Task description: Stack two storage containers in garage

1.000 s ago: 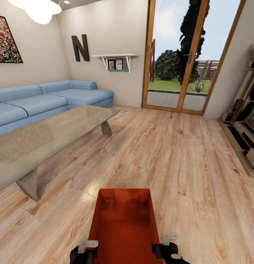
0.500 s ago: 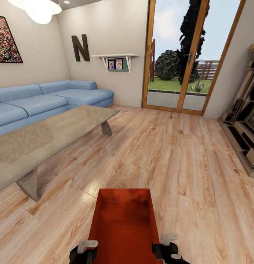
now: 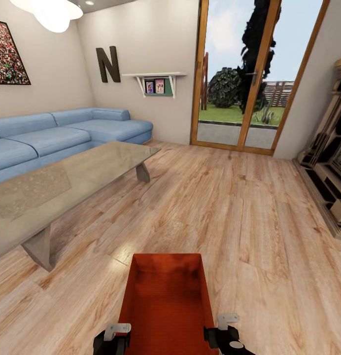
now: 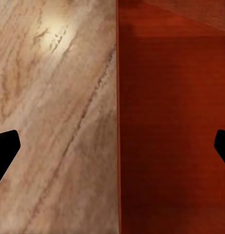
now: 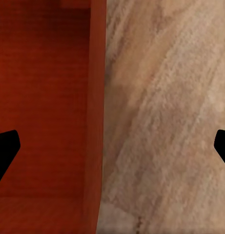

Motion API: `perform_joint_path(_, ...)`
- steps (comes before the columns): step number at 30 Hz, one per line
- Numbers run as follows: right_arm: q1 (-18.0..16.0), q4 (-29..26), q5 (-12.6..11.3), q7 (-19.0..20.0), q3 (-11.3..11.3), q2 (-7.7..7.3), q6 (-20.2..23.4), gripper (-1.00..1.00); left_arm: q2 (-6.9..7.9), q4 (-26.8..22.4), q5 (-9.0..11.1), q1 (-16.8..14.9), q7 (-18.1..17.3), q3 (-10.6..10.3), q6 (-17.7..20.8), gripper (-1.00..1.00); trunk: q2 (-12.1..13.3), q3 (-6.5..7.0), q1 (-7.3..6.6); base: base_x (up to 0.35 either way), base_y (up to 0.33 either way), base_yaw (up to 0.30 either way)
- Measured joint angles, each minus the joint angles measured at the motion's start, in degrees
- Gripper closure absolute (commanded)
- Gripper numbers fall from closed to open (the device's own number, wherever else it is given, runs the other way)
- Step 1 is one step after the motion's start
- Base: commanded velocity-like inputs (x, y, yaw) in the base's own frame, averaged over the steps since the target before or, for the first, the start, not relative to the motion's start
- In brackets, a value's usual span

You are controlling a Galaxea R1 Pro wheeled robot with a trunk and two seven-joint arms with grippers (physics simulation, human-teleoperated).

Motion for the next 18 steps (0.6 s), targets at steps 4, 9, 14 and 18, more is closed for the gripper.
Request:
perform_joint_path(4,0.0,0.0,0.0,0.0,0.01,0.0,0.0,-1.0,-0.03,0.0,0.0,0.0,0.0,0.0,0.0,-1.0,0.0,0.0,0.0,0.0,0.0,0.0)
perform_joint_path(9,0.0,0.0,0.0,0.0,0.02,0.0,0.0,-1.0,-0.01,0.0,0.0,0.0,0.0,0.0,0.02,-1.0,0.0,0.0,0.0,0.0,0.0,0.0)
perform_joint_path(14,0.0,0.0,0.0,0.0,0.03,0.0,0.0,-1.0,0.0,0.0,0.0,0.0,0.0,0.0,0.02,-1.0,-0.05,-0.89,0.1,0.0,0.0,0.0)
perform_joint_path(18,0.0,0.0,0.0,0.0,0.03,0.0,0.0,-1.0,-0.02,0.0,0.0,-0.01,0.0,0.0,0.03,-1.0,-0.05,-0.89,0.1,0.0,0.0,0.0)
